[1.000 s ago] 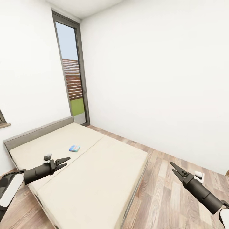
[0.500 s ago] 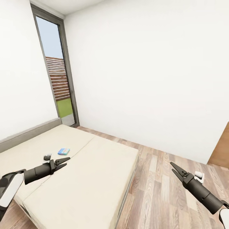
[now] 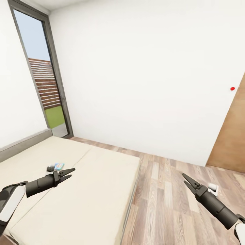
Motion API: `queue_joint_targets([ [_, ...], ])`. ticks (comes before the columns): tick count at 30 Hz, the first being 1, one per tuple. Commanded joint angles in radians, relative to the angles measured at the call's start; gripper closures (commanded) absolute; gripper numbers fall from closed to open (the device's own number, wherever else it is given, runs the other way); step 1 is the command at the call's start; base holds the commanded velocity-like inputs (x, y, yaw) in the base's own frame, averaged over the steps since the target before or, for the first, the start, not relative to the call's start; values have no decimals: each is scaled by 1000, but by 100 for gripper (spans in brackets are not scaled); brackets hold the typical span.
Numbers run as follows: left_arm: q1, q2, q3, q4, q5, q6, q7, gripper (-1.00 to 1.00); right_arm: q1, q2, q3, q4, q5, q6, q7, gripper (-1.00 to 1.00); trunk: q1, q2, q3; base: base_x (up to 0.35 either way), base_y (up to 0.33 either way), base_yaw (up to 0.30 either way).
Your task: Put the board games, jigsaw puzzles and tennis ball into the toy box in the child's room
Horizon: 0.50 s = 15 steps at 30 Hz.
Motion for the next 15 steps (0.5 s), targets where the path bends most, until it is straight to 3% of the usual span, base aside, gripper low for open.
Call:
queue_joint_targets([
  [1, 0, 0, 1, 0, 0, 4, -3, -100, -1, 0, -1, 0, -2, 6, 1, -100, 0, -1, -1, 0, 145, -246],
  [15, 0, 2, 1, 0, 1, 4, -4, -100, -1, 1, -1, 0, -2, 6, 1, -100, 0, -1, -7, -6, 95, -247],
])
